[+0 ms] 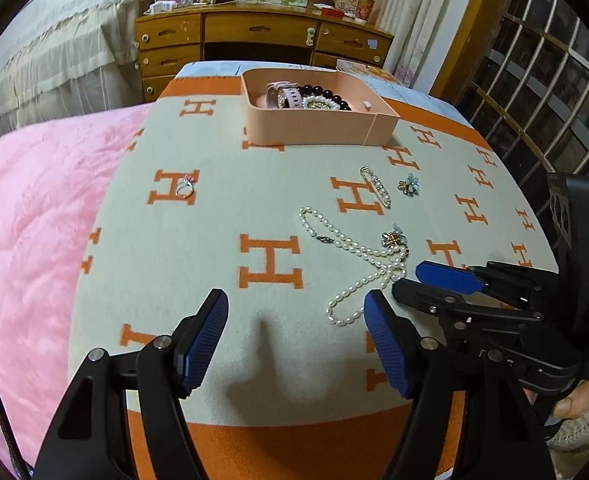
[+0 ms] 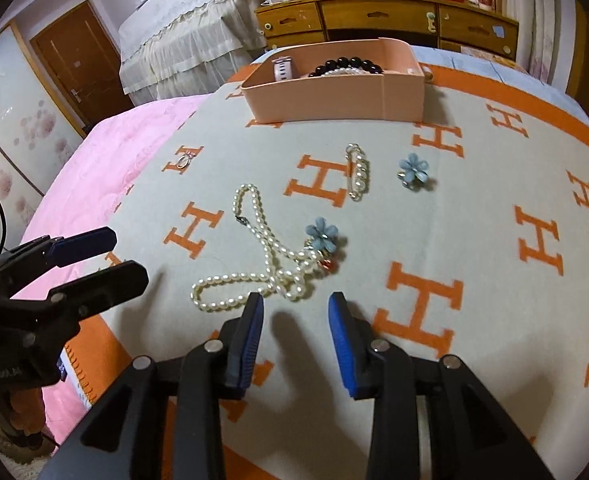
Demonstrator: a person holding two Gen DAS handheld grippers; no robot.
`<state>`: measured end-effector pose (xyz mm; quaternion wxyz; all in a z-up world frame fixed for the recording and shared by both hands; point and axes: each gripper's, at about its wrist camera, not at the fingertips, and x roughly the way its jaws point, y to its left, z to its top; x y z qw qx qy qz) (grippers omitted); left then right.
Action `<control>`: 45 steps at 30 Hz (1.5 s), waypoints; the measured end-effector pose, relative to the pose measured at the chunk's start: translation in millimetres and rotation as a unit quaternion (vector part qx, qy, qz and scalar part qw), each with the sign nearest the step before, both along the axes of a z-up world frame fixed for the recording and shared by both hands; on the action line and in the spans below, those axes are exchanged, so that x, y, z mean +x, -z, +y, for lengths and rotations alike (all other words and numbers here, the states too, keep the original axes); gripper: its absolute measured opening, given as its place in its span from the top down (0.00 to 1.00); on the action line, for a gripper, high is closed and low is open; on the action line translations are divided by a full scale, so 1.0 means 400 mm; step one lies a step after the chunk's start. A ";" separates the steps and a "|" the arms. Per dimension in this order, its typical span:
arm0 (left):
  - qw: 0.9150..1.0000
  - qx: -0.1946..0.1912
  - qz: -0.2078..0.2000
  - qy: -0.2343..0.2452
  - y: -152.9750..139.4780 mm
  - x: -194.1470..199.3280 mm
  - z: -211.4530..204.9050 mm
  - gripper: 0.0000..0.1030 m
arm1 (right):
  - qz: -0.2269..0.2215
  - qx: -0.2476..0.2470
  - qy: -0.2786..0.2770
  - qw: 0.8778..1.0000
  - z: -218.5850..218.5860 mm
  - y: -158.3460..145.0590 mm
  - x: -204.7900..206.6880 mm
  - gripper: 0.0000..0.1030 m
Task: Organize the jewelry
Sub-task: 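Withdraw both tools from the box toward the remaining jewelry, then grasp the pearl necklace with the right tool and lift it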
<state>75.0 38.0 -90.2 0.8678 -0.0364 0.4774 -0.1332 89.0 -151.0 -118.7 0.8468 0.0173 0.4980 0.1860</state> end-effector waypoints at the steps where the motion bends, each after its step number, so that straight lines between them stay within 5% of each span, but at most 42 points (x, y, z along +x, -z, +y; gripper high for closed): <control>1: 1.000 -0.003 0.001 -0.002 0.003 0.002 0.005 0.33 | -0.004 -0.004 -0.002 1.000 0.007 0.000 0.001 0.67; 19: 0.998 -0.048 0.009 -0.026 0.040 0.010 0.085 0.33 | -0.067 -0.097 -0.023 0.993 0.126 0.007 0.022 0.67; 22: 0.998 -0.050 0.012 -0.027 0.043 0.009 0.088 0.33 | -0.071 -0.094 -0.017 0.993 0.122 0.005 0.022 0.79; 28: 0.998 -0.050 0.006 -0.024 0.039 0.002 0.088 0.33 | -0.046 -0.034 -0.005 0.998 0.085 0.002 0.028 0.95; 35: 0.999 -0.048 -0.001 -0.022 0.024 -0.006 0.080 0.33 | -0.035 0.041 -0.005 0.999 0.048 -0.032 0.001 0.95; 45: 1.000 -0.027 -0.012 -0.004 -0.012 -0.016 0.037 0.33 | -0.129 0.127 0.033 0.983 -0.068 -0.242 -0.048 0.95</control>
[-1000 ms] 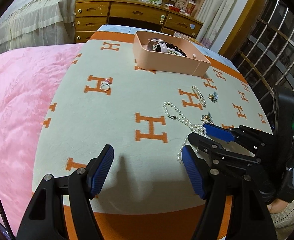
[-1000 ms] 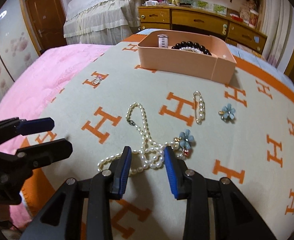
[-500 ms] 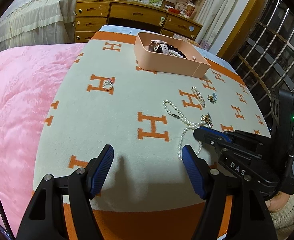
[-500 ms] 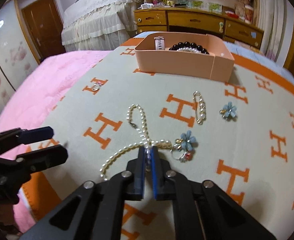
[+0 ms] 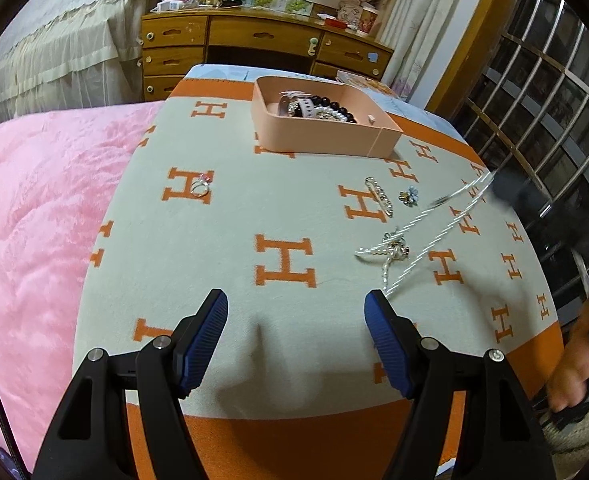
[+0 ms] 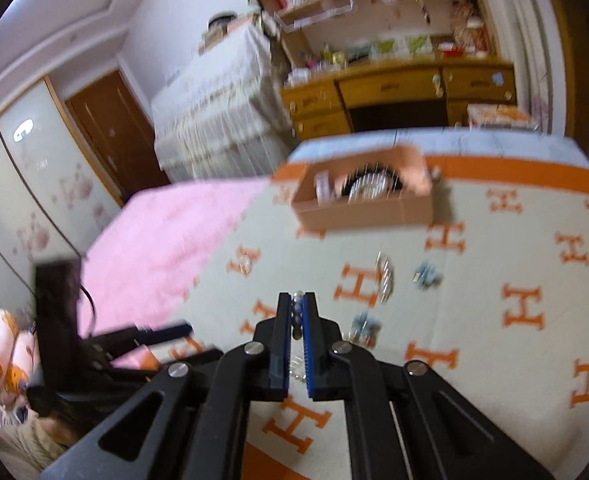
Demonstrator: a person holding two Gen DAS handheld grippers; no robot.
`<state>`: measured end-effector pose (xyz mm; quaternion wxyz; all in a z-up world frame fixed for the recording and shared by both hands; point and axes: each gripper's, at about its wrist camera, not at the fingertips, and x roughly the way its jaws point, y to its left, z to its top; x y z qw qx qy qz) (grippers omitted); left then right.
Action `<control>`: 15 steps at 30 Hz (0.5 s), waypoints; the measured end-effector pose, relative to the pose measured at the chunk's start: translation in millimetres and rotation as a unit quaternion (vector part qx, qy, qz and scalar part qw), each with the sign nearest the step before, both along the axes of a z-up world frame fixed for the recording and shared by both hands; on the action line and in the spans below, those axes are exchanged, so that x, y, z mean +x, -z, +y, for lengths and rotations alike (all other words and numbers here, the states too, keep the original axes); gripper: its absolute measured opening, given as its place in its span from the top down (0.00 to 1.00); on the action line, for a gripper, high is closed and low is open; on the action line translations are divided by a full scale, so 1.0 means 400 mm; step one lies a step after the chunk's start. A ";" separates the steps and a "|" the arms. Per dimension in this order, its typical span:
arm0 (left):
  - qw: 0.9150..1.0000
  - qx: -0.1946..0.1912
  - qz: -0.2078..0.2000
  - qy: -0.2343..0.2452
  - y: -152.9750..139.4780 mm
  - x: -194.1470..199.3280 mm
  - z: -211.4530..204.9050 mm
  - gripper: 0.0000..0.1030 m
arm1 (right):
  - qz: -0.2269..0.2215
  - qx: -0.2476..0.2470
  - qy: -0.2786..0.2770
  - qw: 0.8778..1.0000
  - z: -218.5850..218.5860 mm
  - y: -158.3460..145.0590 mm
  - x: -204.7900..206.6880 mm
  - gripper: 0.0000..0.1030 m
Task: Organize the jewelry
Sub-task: 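Grasp the pearl necklace with the right tool and lift it, then grasp the pearl brooch pin with the left tool while the right tool carries the necklace to the box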
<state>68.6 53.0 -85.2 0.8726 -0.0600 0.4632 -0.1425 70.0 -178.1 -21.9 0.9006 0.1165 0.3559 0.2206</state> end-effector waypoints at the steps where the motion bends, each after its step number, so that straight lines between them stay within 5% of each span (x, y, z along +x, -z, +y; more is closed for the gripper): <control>1: 1.000 0.003 -0.001 0.004 -0.005 0.002 -0.007 0.33 | -0.009 0.005 0.005 1.000 -0.011 -0.018 -0.004 0.95; 8: 1.000 0.015 -0.014 0.020 -0.055 0.029 -0.056 0.33 | -0.071 0.039 0.045 0.996 -0.104 -0.122 -0.037 0.95; 15: 0.999 0.021 -0.014 0.044 -0.087 0.101 -0.133 0.33 | -0.097 0.060 0.070 0.991 -0.173 -0.150 -0.044 0.95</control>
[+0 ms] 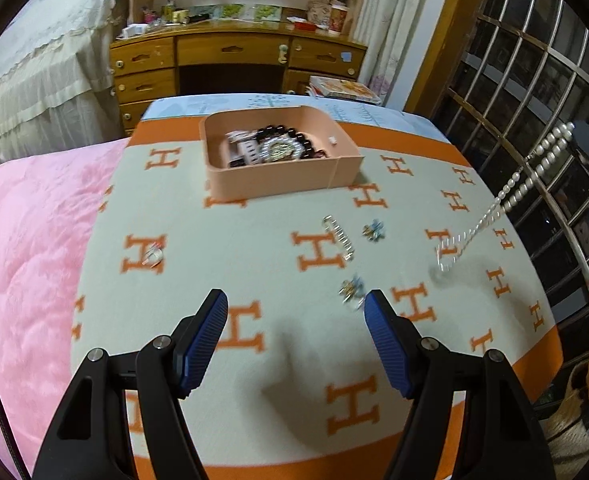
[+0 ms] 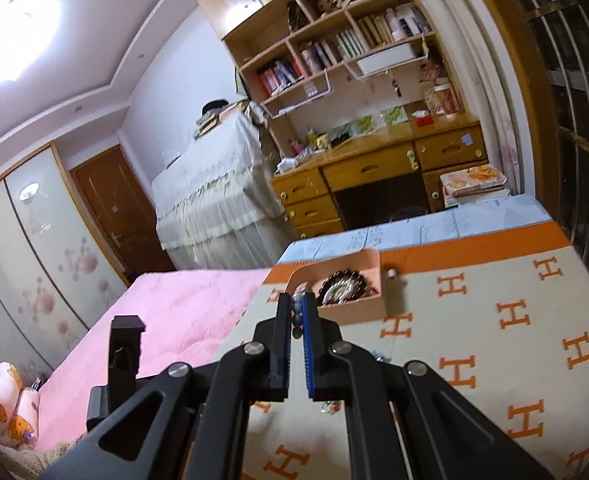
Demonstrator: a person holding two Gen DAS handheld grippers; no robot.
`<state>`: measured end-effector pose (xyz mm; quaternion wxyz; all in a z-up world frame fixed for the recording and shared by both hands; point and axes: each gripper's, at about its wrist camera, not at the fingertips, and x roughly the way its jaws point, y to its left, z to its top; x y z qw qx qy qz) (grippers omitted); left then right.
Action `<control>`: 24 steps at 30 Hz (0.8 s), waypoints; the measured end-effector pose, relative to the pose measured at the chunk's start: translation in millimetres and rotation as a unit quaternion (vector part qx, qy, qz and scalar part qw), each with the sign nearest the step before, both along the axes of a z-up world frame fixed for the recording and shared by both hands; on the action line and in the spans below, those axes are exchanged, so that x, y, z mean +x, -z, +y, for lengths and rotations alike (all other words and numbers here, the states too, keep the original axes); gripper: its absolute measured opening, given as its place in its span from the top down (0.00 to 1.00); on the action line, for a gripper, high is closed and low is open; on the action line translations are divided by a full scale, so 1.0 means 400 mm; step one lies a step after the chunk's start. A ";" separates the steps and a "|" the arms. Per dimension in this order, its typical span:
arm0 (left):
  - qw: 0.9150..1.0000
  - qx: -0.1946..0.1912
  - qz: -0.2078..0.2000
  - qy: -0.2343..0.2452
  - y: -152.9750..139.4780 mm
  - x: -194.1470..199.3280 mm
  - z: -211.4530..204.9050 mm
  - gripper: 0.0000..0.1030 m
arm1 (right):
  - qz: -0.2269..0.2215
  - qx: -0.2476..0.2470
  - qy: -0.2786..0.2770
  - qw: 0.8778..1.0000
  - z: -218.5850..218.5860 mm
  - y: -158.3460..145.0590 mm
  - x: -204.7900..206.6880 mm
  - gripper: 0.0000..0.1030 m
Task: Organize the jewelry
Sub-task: 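Grasp the pearl brooch pin with the left tool while the right tool carries the necklace to the box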
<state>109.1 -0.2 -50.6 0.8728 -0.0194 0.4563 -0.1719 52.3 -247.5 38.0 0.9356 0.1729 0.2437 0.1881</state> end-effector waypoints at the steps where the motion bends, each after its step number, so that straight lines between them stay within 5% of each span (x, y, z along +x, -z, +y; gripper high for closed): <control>1: 1.000 -0.003 0.006 0.003 -0.002 0.017 -0.014 0.33 | 0.000 0.002 0.001 1.000 -0.008 0.002 0.000 0.95; 10: 0.994 -0.042 0.098 -0.004 0.032 0.189 -0.125 0.70 | 0.014 0.024 0.005 1.000 -0.072 0.048 0.006 0.95; 24: 0.985 0.031 0.170 -0.018 0.148 0.279 -0.247 0.71 | 0.024 0.058 0.009 0.998 -0.137 0.090 0.007 0.95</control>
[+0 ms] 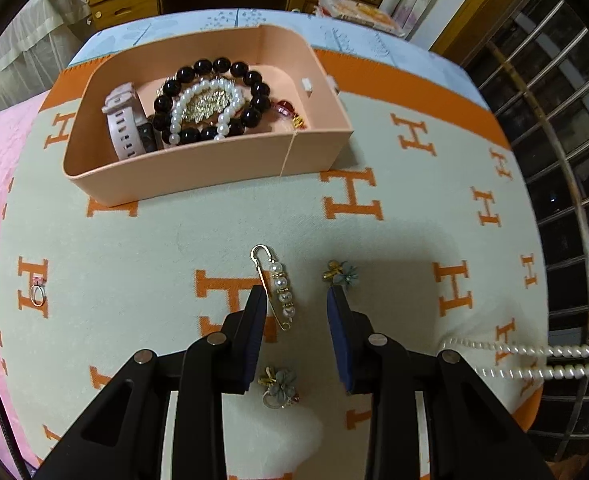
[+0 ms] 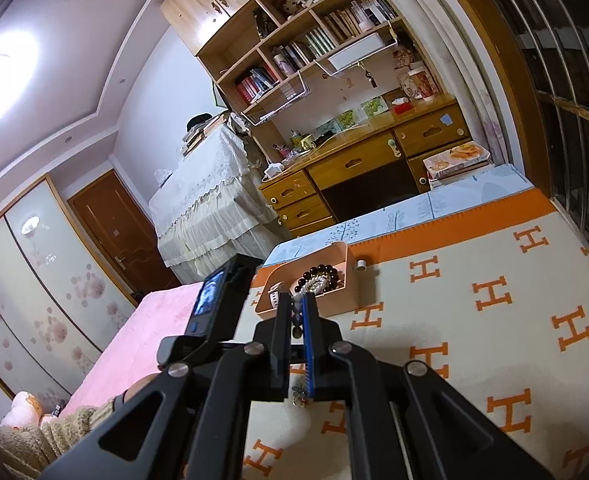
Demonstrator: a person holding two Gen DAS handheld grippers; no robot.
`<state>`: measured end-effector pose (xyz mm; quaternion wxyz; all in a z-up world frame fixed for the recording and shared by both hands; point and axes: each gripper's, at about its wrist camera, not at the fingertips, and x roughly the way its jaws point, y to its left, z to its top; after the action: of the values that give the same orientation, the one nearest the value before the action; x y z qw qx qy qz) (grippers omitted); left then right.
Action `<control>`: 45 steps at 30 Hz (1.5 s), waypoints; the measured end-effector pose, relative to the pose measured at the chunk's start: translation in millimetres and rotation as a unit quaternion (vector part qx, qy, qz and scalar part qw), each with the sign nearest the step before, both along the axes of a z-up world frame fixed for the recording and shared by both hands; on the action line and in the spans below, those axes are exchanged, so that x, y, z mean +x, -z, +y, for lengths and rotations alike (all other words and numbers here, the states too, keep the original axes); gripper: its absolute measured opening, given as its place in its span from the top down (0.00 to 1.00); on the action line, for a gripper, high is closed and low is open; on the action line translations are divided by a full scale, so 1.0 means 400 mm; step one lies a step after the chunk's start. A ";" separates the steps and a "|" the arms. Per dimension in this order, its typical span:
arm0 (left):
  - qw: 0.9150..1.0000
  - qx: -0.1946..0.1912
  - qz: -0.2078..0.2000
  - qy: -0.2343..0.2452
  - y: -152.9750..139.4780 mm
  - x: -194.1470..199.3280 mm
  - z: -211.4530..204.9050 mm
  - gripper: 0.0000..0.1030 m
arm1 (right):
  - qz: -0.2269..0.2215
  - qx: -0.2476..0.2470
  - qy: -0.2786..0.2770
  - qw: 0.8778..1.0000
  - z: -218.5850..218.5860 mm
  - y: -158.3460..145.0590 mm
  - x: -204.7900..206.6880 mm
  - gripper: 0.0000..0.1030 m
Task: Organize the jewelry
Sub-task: 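Grasp the pearl brooch pin with the left tool while the right tool carries the necklace to the box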
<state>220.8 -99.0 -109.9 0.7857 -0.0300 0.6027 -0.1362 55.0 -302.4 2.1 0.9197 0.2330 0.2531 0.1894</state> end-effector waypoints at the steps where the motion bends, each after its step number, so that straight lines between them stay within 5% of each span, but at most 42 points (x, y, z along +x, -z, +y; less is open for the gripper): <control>1: 1.000 0.006 0.003 -0.002 0.007 0.003 -0.003 0.71 | 0.000 0.001 0.000 1.000 -0.001 0.001 -0.001 0.95; 5: 1.000 0.020 0.009 -0.007 0.027 0.017 -0.016 0.72 | 0.001 0.002 -0.003 1.000 -0.003 0.004 -0.002 0.95; 11: 0.999 0.043 0.005 -0.010 0.041 0.025 -0.031 0.89 | 0.004 0.005 -0.003 1.000 -0.005 0.009 -0.005 0.95; 15: 0.999 0.037 0.003 -0.007 0.039 0.028 -0.033 0.90 | 0.009 0.005 -0.003 1.000 -0.006 0.022 -0.003 0.95; 17: 1.000 0.023 -0.005 -0.010 0.022 0.022 -0.020 1.00 | 0.010 0.002 -0.004 1.000 0.000 0.022 -0.003 0.95; 27: 0.999 -0.002 -0.040 0.010 -0.083 -0.008 -0.015 1.00 | -0.009 -0.023 -0.016 1.000 0.052 -0.024 -0.003 0.95; 45: 1.000 0.026 0.015 0.006 0.035 0.041 -0.038 0.92 | -0.004 -0.014 -0.002 1.000 0.036 -0.023 -0.025 0.95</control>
<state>237.1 -114.0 -123.9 0.7759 -0.0077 0.6183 -0.1250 45.0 -287.9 11.1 0.9237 0.2184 0.2523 0.1882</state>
